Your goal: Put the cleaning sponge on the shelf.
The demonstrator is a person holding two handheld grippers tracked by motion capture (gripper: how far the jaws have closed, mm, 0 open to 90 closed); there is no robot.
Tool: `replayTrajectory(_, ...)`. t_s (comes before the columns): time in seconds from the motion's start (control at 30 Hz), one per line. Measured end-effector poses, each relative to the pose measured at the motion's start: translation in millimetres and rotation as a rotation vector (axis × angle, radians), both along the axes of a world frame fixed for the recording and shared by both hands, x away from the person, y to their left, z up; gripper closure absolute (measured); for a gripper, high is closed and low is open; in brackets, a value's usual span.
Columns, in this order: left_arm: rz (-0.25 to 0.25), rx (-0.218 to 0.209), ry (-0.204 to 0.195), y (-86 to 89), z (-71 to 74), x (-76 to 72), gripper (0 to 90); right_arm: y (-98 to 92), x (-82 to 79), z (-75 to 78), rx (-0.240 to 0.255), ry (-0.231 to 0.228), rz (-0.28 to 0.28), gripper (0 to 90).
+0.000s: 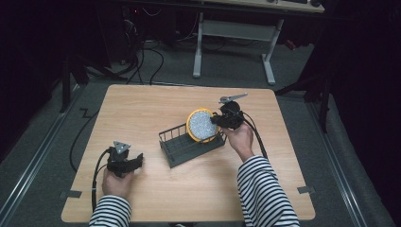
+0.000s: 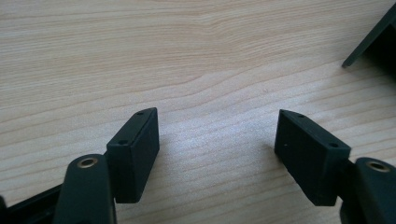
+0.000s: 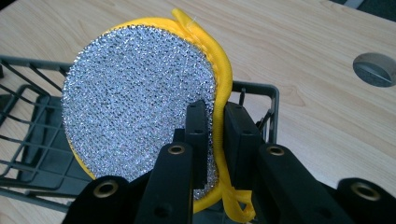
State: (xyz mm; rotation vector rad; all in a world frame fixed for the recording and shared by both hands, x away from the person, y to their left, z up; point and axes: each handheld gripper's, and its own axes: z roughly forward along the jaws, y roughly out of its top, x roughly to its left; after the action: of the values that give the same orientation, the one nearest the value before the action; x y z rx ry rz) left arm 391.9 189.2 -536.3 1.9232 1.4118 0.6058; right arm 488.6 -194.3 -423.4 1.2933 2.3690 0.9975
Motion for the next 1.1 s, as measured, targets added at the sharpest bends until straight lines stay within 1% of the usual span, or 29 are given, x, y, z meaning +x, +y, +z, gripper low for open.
replayTrajectory(0.23, 0.0, 0.0, 0.0, 0.0, 0.0, 0.1, 31.3, -1.1, -2.5, -3.5, -0.018, 0.015, 0.008, 80.8)
replayTrajectory(0.33, 0.001, 0.0, -0.002, -0.1, -0.1, 0.1, 31.3, -1.2, -3.4, -4.8, -0.024, 0.017, 0.01, 79.1)
replayTrajectory(0.37, 0.001, -0.001, -0.002, -0.1, -0.1, 0.1, 31.2, -1.6, -3.7, -4.7, -0.024, 0.012, 0.009, 76.2)
replayTrajectory(0.4, 0.001, -0.001, -0.001, -0.1, -0.1, 0.1, 31.3, -2.2, -3.6, -4.6, -0.024, 0.006, 0.009, 71.0)
replayTrajectory(0.43, 0.001, 0.0, -0.001, -0.1, -0.1, 0.1, 31.2, -3.0, -3.7, -3.9, -0.02, 0.01, 0.001, 64.5)
replayTrajectory(0.5, 0.001, -0.002, -0.002, 0.0, -0.1, 0.1, 31.2, -5.6, -4.4, -0.8, 0.022, 0.02, -0.004, 54.0)
replayTrajectory(0.53, 0.001, -0.001, -0.002, 0.0, -0.1, 0.1, 31.2, -6.9, -5.8, 2.0, 0.041, 0.016, -0.007, 51.0)
replayTrajectory(0.6, 0.001, -0.001, -0.002, 0.0, -0.1, 0.1, 31.2, -9.3, -9.0, 7.8, 0.053, -0.009, -0.005, 47.9)
replayTrajectory(0.73, 0.001, -0.004, -0.002, 0.2, -0.2, 0.2, 31.2, -15.8, -14.1, 15.7, 0.041, -0.038, -0.011, 46.6)
replayTrajectory(0.77, 0.001, -0.004, -0.002, 0.2, -0.2, 0.2, 31.2, -18.2, -15.5, 16.9, 0.047, -0.039, -0.019, 46.6)
replayTrajectory(0.83, 0.001, -0.005, -0.002, 0.2, -0.2, 0.2, 31.2, -23.9, -17.8, 18.1, 0.061, -0.056, -0.031, 47.0)
replayTrajectory(1.03, 0.001, -0.005, -0.003, 0.3, -0.2, 0.4, 31.1, -41.7, -27.7, 20.2, 0.058, -0.063, -0.061, 48.5)
replayTrajectory(1.1, 0.001, -0.005, -0.003, 0.3, -0.2, 0.4, 31.1, -47.7, -31.8, 22.5, 0.054, -0.073, -0.06, 48.7)
